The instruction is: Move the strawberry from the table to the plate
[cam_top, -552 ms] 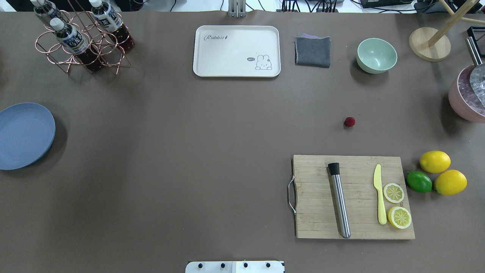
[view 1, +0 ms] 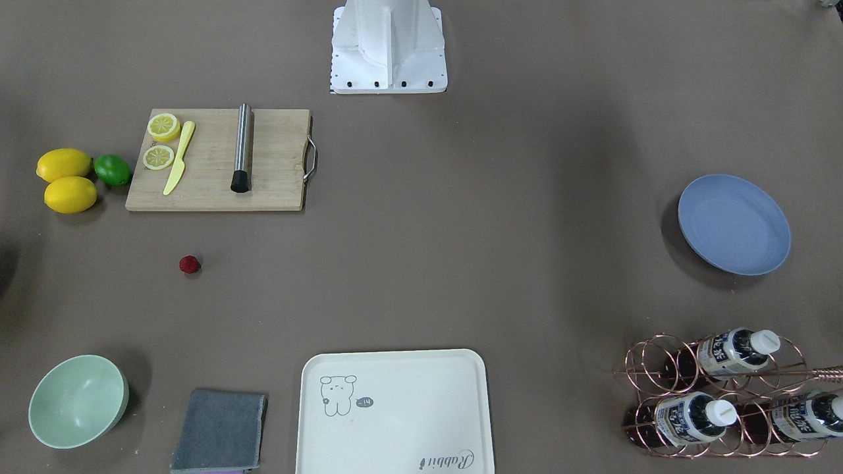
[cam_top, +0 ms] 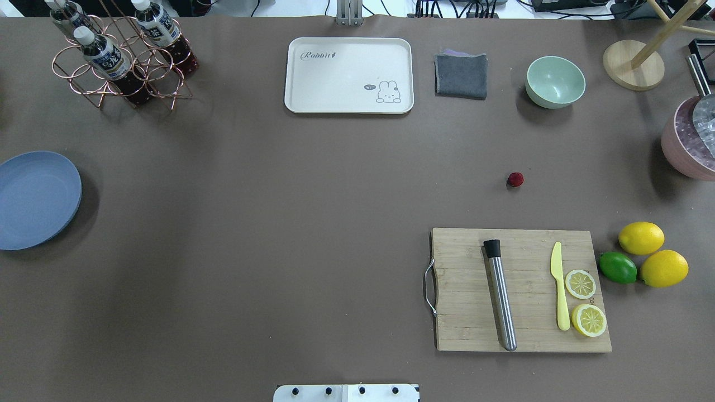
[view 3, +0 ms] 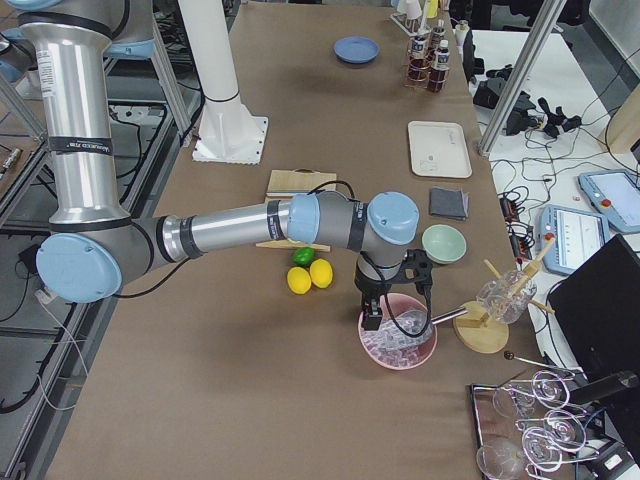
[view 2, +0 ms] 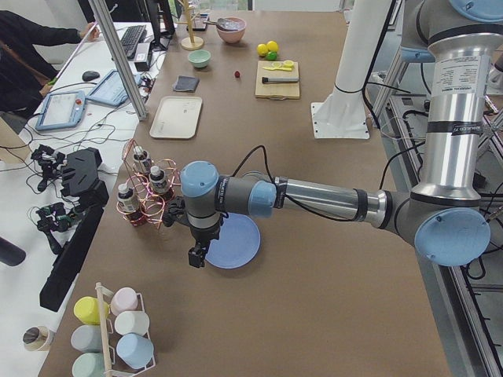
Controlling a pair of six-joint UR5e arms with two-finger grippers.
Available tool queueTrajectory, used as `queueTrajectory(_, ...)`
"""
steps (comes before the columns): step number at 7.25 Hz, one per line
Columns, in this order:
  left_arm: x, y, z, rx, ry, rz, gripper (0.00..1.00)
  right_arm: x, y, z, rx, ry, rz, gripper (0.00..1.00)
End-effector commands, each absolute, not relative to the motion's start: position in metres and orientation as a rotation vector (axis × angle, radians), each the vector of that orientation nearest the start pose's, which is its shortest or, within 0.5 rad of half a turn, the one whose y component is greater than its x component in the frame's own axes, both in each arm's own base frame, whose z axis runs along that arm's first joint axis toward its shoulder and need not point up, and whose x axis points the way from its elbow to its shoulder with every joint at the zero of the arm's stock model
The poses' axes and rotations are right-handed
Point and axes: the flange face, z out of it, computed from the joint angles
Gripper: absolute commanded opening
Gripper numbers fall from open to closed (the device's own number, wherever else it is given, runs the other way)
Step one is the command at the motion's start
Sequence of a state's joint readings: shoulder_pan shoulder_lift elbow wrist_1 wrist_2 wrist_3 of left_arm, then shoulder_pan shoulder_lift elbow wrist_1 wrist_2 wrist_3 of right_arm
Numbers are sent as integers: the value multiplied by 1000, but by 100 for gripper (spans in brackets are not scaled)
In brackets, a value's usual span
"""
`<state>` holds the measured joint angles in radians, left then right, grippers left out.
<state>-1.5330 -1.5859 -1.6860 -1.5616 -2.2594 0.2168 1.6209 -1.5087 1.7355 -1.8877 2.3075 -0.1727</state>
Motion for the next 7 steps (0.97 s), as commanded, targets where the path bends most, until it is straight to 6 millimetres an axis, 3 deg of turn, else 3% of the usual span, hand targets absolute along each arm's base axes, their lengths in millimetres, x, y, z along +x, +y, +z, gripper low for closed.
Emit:
queueTrajectory(1, -51, -505, 602, 176, 677, 285, 98, 91, -497, 582, -8, -741, -83, 100)
queueTrajectory(7, -51, -505, 600, 179, 677, 285, 98, 91, -491, 590, -22, -743, -77, 100)
